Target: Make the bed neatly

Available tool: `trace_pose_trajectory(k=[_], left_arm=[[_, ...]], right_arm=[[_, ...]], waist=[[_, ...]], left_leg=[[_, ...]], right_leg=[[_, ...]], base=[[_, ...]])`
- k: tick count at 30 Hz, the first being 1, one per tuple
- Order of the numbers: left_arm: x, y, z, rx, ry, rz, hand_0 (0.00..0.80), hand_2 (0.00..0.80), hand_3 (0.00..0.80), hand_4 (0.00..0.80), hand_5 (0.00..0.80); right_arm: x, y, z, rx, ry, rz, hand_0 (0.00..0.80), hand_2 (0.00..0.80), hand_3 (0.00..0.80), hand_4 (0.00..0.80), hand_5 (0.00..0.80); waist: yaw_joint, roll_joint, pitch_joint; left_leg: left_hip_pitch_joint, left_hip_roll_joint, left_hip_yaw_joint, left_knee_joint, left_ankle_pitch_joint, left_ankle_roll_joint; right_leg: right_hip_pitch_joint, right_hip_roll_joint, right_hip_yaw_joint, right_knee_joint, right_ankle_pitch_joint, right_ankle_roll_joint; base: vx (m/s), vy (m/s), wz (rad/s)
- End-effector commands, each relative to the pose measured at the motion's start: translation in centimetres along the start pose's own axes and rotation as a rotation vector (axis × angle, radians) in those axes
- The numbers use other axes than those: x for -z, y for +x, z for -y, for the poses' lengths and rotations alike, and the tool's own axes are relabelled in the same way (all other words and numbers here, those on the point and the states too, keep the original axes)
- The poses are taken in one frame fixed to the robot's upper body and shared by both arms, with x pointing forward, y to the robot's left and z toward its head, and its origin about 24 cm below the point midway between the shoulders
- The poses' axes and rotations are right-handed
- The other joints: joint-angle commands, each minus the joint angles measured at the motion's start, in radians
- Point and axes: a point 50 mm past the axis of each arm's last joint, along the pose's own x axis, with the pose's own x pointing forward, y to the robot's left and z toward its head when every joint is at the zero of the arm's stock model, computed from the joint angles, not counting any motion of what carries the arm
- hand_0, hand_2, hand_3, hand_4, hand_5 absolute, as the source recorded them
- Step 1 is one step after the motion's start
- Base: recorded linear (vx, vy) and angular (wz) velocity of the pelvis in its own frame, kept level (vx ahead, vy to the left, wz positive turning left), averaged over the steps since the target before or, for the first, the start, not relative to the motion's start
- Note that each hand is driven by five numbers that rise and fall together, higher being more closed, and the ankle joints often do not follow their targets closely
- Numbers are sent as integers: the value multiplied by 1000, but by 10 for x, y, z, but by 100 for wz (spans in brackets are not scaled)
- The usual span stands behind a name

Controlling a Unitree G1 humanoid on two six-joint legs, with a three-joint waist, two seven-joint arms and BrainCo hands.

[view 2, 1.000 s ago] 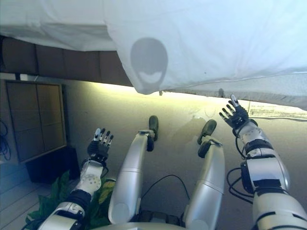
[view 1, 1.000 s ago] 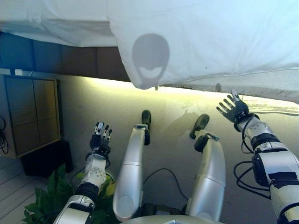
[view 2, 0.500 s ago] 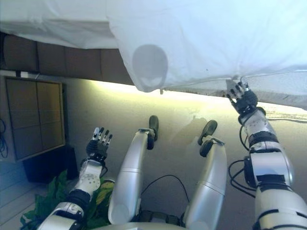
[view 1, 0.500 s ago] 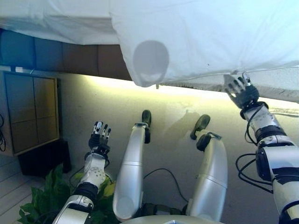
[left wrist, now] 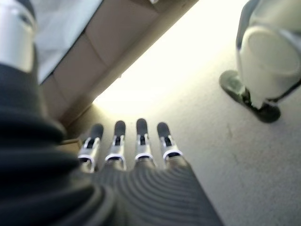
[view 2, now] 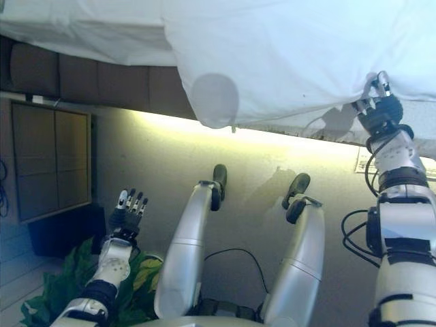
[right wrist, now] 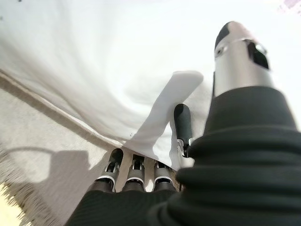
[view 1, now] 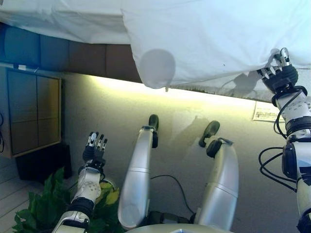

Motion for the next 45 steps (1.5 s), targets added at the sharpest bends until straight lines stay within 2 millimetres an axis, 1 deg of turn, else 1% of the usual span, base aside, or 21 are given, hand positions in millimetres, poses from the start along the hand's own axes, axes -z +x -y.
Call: trace_pose_trajectory(k=[1,4,5,6,8,10,14,19,22,25,28,30,31,34,38,41,43,45], left_arm=[[-14,-13,-27,-54,27,30,0,0,0,0,0],[-12,-16,-29,-54,30,22,0,0,0,0,0],[-12,-16,-30,-50,31,17,0,0,0,0,0],[-11,-17,-30,-45,33,13,0,0,0,0,0],[-9,-17,-28,-33,38,4,0,0,0,0,0],[-7,-18,-28,-21,47,-7,0,0,0,0,0],[-4,-17,-24,1,39,-5,0,0,0,0,0],[-4,-16,-23,2,44,-4,0,0,0,0,0],[-7,-15,-24,0,46,-6,0,0,0,0,0],[-7,-16,-26,3,56,-18,0,0,0,0,0],[-6,-16,-25,25,80,-26,0,0,0,0,0],[-7,-13,-19,71,98,-21,0,0,0,0,0],[-9,-11,-14,96,99,-14,0,0,0,0,0],[-16,2,15,226,101,-1,0,0,0,0,0],[-24,22,71,359,122,-2,0,0,0,0,0],[-26,33,109,428,172,-10,0,0,0,0,0],[-22,37,126,442,178,-30,0,0,0,0,0],[-14,39,132,433,173,-61,0,0,0,0,0]], right_arm=[[-67,-3,-25,-100,-18,217,0,0,0,0,0],[-76,-5,-29,-123,-30,246,0,0,0,0,0],[-78,-5,-31,-138,-37,257,358,358,358,358,358],[-79,-5,-33,-154,-41,262,800,800,800,800,800],[-79,-5,-37,-197,-44,261,800,800,800,800,800],[-75,-5,-36,-206,-52,251,800,800,800,800,800],[-66,-6,-30,-240,-54,237,800,800,800,800,800],[-58,-7,-21,-242,-74,209,800,800,800,800,800],[-57,-8,-17,-246,-75,205,800,800,800,800,800],[-57,-8,-18,-262,-85,205,800,800,800,800,800],[-49,-7,-23,-285,-79,199,800,800,800,800,800],[-40,-5,-29,-303,-71,186,800,800,800,800,800],[-35,-5,-30,-311,-66,179,800,800,800,800,800],[-15,-4,-34,-342,-36,163,800,800,800,800,800],[13,-6,-44,-424,49,148,800,800,800,800,800],[31,-8,-58,-484,80,131,800,800,800,800,800],[41,-9,-67,-518,91,99,800,800,800,800,800],[52,-10,-73,-540,85,62,800,800,800,800,800]], waist=[[-3,47,1],[-2,46,1],[-3,46,1],[-3,44,1],[-5,42,1],[-6,40,1],[-8,38,1],[-6,37,1],[-6,39,1],[-2,36,1],[1,30,1],[1,24,1],[-1,20,1],[-9,14,1],[-20,-1,1],[-26,-30,1],[-31,-52,-3],[-37,-70,-13]], left_leg=[[-5,-1,-29,-91,78,33],[-8,2,-31,-77,78,33],[-10,3,-31,-72,77,34],[-9,4,-30,-70,76,34],[2,6,-28,-75,76,33],[19,9,-26,-85,76,32],[59,13,-20,-99,75,33],[109,17,-13,-94,69,35],[119,18,-12,-77,66,37],[133,17,-10,-72,66,39],[145,14,-10,-68,69,39],[160,14,-11,-76,75,37],[165,14,-12,-79,79,36],[180,14,-12,-81,91,33],[211,8,-12,-90,98,32],[262,6,-12,-130,102,29],[304,9,-10,-162,104,24],[338,12,-7,-188,103,22]], right_leg=[[15,31,10,101,-44,11],[14,31,10,110,-45,8],[13,31,10,115,-45,7],[14,32,10,116,-46,6],[24,32,7,108,-46,5],[41,31,3,98,-46,6],[83,26,-4,76,-47,7],[138,15,-13,72,-53,8],[151,10,-10,85,-55,9],[168,6,-15,90,-57,10],[185,6,-20,91,-54,12],[202,8,-26,84,-51,13],[209,10,-28,80,-48,14],[229,11,-30,76,-42,15],[269,8,-41,59,-34,24],[328,10,-57,9,-25,36],[381,13,-70,-38,-19,41],[420,17,-76,-78,-15,42]], base=[[0,0,0],[0,0,0],[0,0,0],[2,1,-4],[-3,0,-2],[0,0,0],[0,0,0],[0,0,0],[1,5,1],[5,-3,5],[3,-26,5],[1,-38,4],[7,-11,4],[14,7,4],[-11,-5,6],[-64,-51,9],[-50,-28,7],[-22,4,-8]])
